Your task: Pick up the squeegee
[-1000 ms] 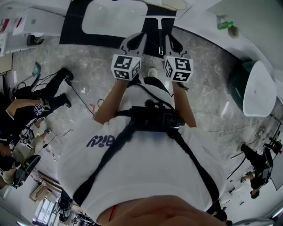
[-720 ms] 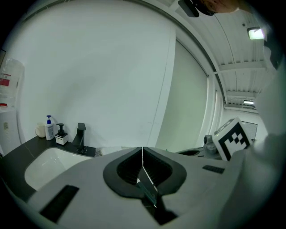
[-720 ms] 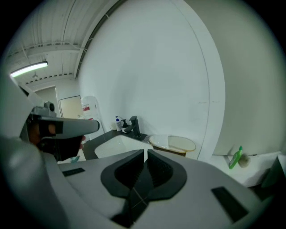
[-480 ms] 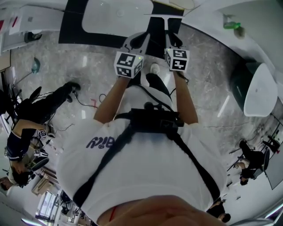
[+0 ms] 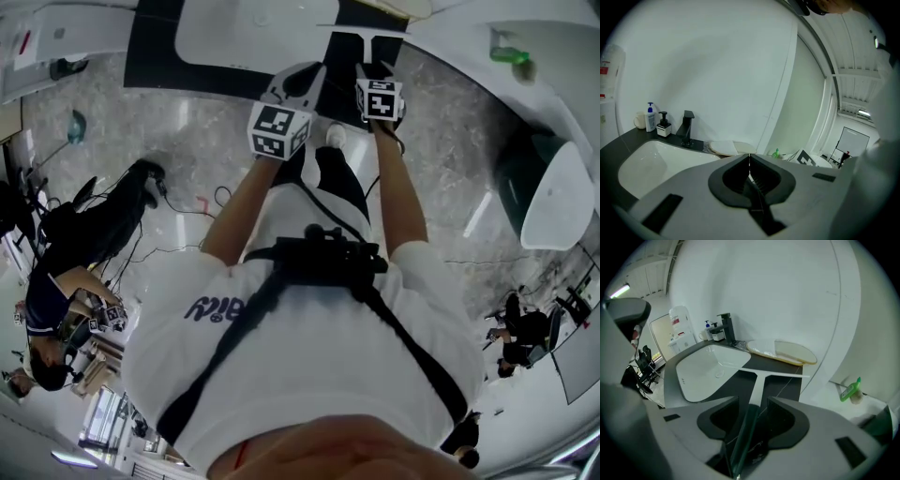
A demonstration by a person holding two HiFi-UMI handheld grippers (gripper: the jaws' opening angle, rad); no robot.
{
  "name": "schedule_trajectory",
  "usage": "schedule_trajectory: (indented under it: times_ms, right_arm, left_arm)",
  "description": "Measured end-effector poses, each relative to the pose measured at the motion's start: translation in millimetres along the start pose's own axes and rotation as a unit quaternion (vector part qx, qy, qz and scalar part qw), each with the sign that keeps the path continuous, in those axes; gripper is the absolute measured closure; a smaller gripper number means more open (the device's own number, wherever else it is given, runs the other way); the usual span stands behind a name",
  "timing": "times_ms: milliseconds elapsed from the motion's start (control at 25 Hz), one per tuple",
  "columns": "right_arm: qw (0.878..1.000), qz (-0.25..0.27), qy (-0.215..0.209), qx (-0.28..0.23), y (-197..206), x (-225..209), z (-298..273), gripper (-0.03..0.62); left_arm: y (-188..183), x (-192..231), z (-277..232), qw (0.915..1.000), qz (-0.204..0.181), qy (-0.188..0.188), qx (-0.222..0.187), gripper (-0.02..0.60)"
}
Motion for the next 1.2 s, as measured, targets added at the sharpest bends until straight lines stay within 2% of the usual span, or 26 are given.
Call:
schedule_trajectory:
  times_ms: [240,360,440,560,1000,1200]
  right_arm:
    - [0.999,-0.034,0.017,0.037,12,-6,-21,0.424]
    - [0.999,-0.033,0.016,0.029,6,0,-25,0.427]
    - [0.998,-0.038,0.025,0.041,10,0,-25,0.476]
    - [0.997,-0.053,0.036,0.052,15,-2,-22,0.485]
    - [0.998,-0.043,0.038,-0.039,-23,18,37,0.491]
    - [0.989,-0.051,0.041,-0.132,-66,23,90,0.491]
  left_arm:
    - [5,12,0,0.9999,0.010,-0.004,0.008,0.571]
    - [7,14,2,0.9999,0.012,-0.004,0.011,0.571]
    - [7,14,3,0.9999,0.011,-0.001,0.011,0.571]
    - [6,13,6,0.9999,0.010,0.002,0.009,0.571]
    - [-15,8,22,0.9997,0.006,0.005,-0.021,0.571]
    - [-42,-1,30,0.9986,-0.001,0.007,-0.052,0.571]
Point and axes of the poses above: the fingertips, and each gripper's own axes: z backward along the fingers, x to its left, y out of its underside, the point moved 6 cm from there along z, backward along the fingers, and after that the axes turned 6 degrees about z, right-handed, at the moved point
